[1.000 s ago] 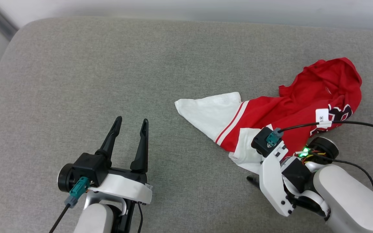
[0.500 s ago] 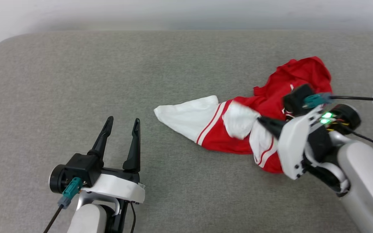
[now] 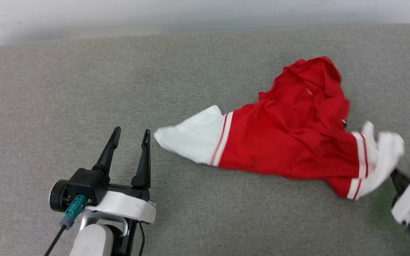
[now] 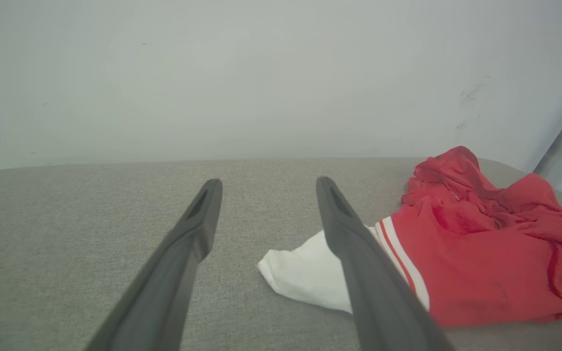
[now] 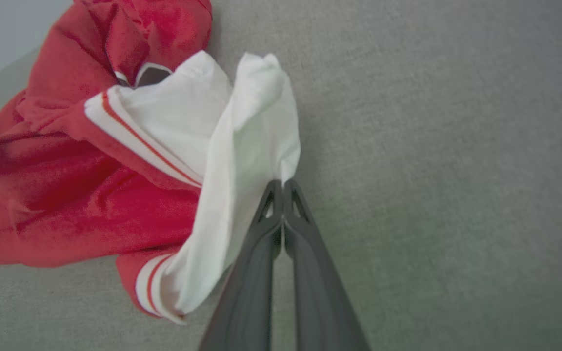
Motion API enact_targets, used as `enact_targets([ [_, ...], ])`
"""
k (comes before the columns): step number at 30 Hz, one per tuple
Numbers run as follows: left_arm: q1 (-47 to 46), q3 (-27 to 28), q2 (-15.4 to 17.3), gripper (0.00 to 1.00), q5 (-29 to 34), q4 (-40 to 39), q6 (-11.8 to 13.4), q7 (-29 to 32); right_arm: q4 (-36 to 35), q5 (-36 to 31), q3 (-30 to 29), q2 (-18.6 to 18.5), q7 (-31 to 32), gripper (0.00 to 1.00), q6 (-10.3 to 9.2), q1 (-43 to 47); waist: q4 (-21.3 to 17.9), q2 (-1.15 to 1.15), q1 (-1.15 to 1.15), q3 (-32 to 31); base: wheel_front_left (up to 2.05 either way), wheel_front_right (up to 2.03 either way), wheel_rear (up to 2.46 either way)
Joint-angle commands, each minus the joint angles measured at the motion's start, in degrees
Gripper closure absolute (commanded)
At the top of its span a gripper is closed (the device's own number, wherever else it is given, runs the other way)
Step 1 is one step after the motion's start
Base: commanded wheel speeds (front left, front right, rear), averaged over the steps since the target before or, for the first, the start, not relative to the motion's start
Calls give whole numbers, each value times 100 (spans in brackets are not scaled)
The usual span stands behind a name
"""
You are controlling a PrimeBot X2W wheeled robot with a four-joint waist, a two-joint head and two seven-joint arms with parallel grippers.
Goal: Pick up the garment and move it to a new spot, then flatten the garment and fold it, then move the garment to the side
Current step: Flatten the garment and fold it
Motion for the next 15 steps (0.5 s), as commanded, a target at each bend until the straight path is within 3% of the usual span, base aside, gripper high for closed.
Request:
enact_targets([
  [1,43,5,35,0,-8,-35,37,12,111,-88,-286,207,-13,100,-2,223,-24,0,0,7,0,0,0],
  [4,60,6,55,0,-23,-64,53,42,416,-227,-765,545,-45,100,-2,422,-59,0,0,20,0,0,0],
  [5,54,0,71,0,-18,-69,48,53,475,-299,-832,599,-102,93,-1,420,-68,0,0,26,0,0,0],
  [6,49,4,81,0,-18,-75,54,66,517,-304,-894,656,-181,73,-1,384,-84,0,0,31,0,0,0],
  [7,47,7,90,0,-25,-80,64,73,568,-327,-922,716,-257,20,-1,351,-102,0,0,31,0,0,0],
  [8,44,5,100,0,-25,-84,70,77,587,-378,-931,757,-360,0,-1,323,-114,0,0,27,0,0,0],
  [15,121,31,128,0,-103,-35,113,80,163,-749,-931,913,-1839,0,-1,304,-113,0,0,-185,0,0,0],
])
